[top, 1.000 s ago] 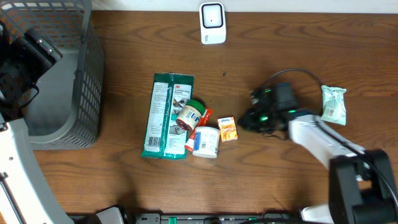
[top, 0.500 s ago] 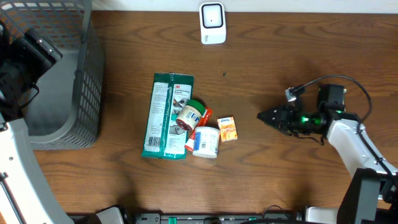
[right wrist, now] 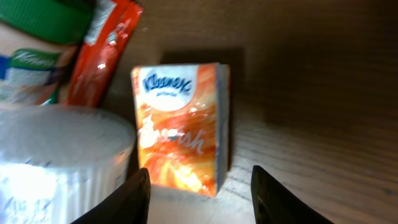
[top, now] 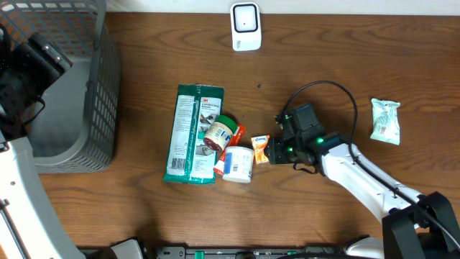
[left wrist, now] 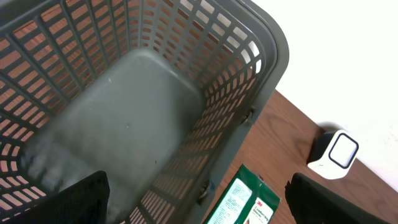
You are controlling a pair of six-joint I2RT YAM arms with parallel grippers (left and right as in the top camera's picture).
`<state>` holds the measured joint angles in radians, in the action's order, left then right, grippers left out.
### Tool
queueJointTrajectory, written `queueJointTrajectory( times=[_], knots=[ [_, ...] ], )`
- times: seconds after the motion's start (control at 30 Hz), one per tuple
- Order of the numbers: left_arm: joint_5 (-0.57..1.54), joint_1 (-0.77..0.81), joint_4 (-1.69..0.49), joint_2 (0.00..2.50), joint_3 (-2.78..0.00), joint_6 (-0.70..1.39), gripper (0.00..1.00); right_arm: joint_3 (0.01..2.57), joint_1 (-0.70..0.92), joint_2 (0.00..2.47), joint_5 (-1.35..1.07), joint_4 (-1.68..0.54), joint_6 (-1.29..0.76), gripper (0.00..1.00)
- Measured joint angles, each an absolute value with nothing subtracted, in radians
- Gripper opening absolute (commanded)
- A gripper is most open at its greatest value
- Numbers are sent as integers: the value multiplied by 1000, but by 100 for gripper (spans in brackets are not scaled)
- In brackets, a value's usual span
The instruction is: Scan the item barcode
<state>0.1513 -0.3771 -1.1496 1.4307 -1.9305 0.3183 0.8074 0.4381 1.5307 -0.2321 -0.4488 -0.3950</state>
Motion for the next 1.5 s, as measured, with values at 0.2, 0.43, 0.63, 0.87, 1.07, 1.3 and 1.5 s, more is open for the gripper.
queueJointTrajectory(
  times=[0.2, 0.43, 0.63, 0.87, 1.07, 1.3, 1.5],
  knots=[
    [152, -377, -1150, 1431, -1930, 318, 88, 807, 451, 1561, -175, -392, -442, 46],
    [151, -377, -1150, 1431, -1930, 318, 88, 815, 449, 1692, -265, -292, -501, 5],
    [151, -377, -1150, 1431, -1930, 318, 88, 827, 406, 1695, -348, -307, -507, 1],
    [151, -377, -1150, 1431, -1930, 318, 88, 805, 143, 1509, -569, -416, -399, 1],
    [151, -377, -1150, 1431, -1930, 318, 88, 805, -56, 1389, -909, -431, -333, 1],
    [151, -377, -1150, 1431, -1930, 318, 88, 805, -67, 1448, -1305, -343, -278, 1],
    [151, -377, -1150, 1431, -1930, 318, 88, 805, -33, 1476, -1466, -327, -281, 1]
  ],
)
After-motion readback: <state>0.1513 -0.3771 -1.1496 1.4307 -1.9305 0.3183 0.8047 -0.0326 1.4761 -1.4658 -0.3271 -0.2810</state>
